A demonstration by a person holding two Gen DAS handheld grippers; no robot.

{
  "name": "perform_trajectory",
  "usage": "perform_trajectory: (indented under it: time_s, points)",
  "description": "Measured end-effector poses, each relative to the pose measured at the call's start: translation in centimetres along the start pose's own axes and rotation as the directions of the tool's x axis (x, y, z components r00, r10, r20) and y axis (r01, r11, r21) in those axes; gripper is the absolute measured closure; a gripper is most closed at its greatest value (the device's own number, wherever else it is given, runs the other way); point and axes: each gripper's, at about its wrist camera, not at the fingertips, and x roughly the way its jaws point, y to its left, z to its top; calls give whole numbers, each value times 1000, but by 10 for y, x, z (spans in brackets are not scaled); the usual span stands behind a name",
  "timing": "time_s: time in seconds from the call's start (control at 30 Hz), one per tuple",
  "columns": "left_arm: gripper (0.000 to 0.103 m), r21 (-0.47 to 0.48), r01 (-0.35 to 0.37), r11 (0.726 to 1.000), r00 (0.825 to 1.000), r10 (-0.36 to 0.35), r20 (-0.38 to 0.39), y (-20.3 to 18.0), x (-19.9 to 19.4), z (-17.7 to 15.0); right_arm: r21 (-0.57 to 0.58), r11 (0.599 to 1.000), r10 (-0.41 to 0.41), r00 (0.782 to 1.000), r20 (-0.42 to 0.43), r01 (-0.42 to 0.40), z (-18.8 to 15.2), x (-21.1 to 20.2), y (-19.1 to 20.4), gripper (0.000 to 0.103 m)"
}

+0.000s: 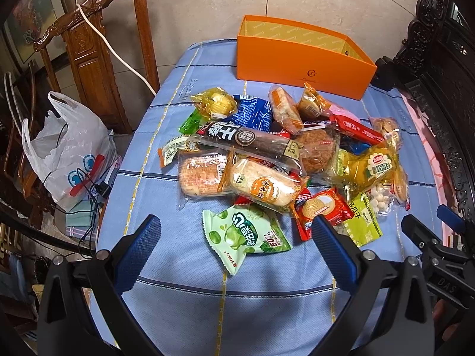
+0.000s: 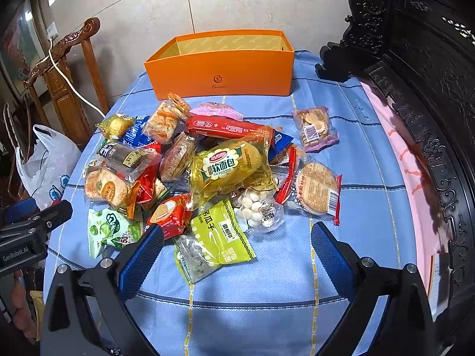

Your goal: Organize snacks

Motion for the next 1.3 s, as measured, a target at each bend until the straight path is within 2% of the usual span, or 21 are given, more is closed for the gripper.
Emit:
perform_trajectory:
  time_s: [0.13,0.27,0.37,0.53,0.73,0.77,0.83,0.9,0.97,1.07,1.17,1.3]
  points:
    - [4,-3,12,1000,1000,-12,-7,3,3,0,6,1000,-5,1000,-6,5,-2,1,-2,4]
    - [4,-16,60,998,998,-61,-15,11,11,-1,25,1000,-4,1000,-10,4,-6,3,-6,4]
    - [4,12,71,997,997,-71,-5,13,16,-3,41,999,-8,1000,-19,9,-12,6,-8,4]
    - [4,63,75,995,997,-72,-42,14,32,2,62,998,-29,1000,-12,30,-20,9,-9,4]
    - [4,127,130,983,988,-118,-96,4,62,15,73,996,-50,998,-41,53,-38,17,-4,4]
    - [4,126,146,981,984,-131,-123,2,70,18,71,996,-52,997,-49,55,-41,18,-4,4]
    - [4,101,160,982,977,-143,-158,3,78,22,78,994,-72,995,-62,76,-43,18,-5,4]
    - [4,33,175,984,968,-166,-190,8,87,30,95,992,-77,995,-61,83,-44,16,-8,4]
    - [4,-74,186,980,955,-198,-220,19,95,37,106,991,-77,995,-62,83,-45,14,-10,4]
    - [4,-229,188,955,932,-247,-265,32,110,42,93,991,-84,994,-75,91,-48,15,-9,4]
    - [4,-270,161,949,913,-247,-324,30,125,42,78,994,-72,994,-84,79,-46,19,-11,4]
    - [4,-298,134,945,919,-231,-320,21,127,47,38,999,-30,996,-89,33,-34,30,-11,4]
